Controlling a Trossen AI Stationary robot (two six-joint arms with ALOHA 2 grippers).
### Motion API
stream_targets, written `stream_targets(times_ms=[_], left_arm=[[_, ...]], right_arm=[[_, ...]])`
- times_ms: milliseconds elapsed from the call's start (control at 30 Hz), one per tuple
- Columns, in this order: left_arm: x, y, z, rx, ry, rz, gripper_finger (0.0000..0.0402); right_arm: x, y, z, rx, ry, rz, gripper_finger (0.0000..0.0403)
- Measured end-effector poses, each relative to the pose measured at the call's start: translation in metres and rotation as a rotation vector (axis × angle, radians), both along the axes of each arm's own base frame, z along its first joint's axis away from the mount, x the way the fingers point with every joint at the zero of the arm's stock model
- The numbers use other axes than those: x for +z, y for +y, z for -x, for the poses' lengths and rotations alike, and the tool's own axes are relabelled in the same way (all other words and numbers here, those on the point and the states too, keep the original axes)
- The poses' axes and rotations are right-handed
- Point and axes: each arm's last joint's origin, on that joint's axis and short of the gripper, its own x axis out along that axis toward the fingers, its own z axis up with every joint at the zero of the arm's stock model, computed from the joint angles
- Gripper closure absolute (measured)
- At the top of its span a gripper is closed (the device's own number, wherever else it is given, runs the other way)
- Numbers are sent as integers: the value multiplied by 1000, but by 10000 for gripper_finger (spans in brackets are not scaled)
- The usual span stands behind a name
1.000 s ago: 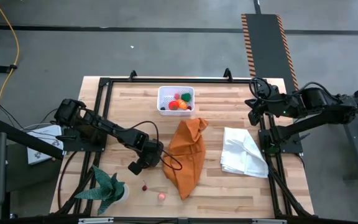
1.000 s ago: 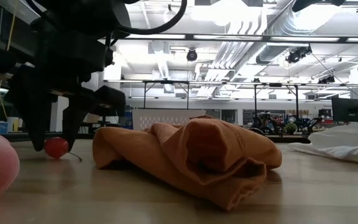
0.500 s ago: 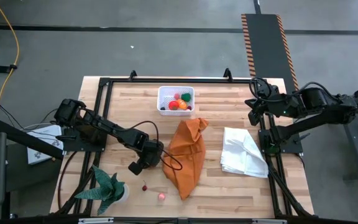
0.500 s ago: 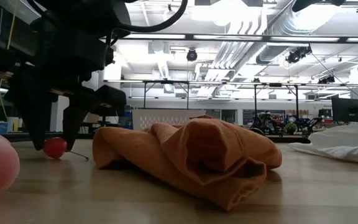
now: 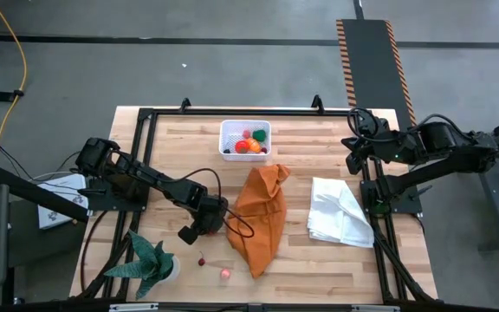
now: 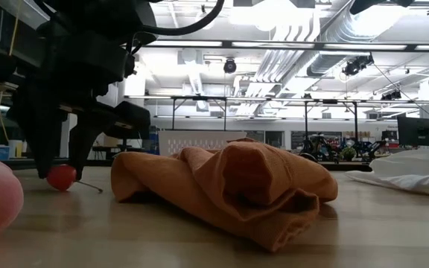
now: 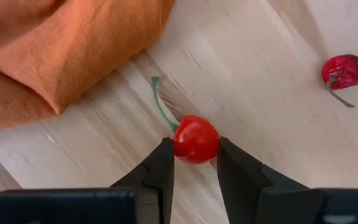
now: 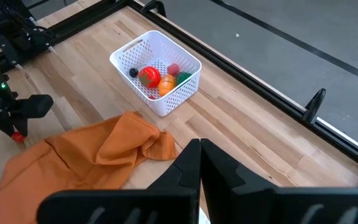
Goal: Pick and placing Produce into tupperware
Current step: Put the top red cherry into the white basket
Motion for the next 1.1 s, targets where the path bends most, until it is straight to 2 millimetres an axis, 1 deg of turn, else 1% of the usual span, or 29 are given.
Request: stream_targets(times_ms=[100, 300, 500, 733, 933, 1100], left_arm=[[0, 0, 0, 0, 0, 1, 314], [0, 0, 0, 1, -1, -2, 297], [0, 0, 0, 0, 0, 0, 308], [0, 0, 0, 0, 0, 1, 304], [0, 0, 0, 0, -1, 1, 308], [8, 0, -7, 6, -31, -14, 306]], right_arm=[[0, 0, 0, 0, 0, 0, 402], [0, 0, 0, -2, 0, 2, 402], [0, 0, 0, -2, 0, 3, 402], [0, 0, 0, -3, 4, 4, 402], [0, 0, 1, -3, 8, 5, 402], [0, 0, 1, -3, 8, 5, 402]])
